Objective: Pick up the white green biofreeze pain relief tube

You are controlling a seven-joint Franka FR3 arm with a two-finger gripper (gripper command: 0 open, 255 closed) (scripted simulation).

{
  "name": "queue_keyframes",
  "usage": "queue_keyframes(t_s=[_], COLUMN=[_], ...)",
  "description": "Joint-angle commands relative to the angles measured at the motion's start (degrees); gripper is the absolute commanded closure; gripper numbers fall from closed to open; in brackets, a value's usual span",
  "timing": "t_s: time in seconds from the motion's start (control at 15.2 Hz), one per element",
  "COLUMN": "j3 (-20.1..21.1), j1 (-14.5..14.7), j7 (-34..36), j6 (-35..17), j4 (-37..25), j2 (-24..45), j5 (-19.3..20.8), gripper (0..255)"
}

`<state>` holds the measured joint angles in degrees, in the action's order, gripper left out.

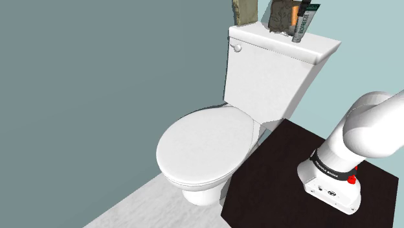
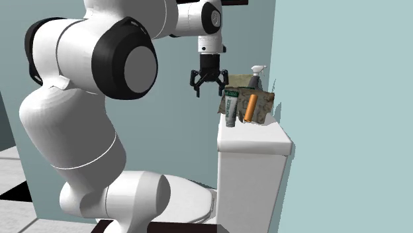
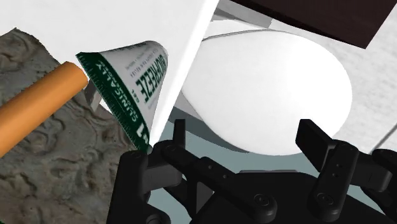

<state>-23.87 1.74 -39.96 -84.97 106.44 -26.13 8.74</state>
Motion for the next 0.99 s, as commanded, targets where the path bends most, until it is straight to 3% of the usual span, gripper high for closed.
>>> queue_keyframes(t_s=[0.0,0.33,0.79,0.92], j3=[-2.22,-7.43,-6.78,-6.77], j1=[0.55,1.33,0.92,0.92], j7=[-4.53,-14.60,-13.34,-13.34], j6=[0.60,2.40,-3.68,-3.68], j4=[-4.74,-16.39,-7.49,-7.48], j2=[3.44,12.03,8.95,8.95], j5=[0.22,-1.18,0.19,0.19], gripper=[0,0,0,0])
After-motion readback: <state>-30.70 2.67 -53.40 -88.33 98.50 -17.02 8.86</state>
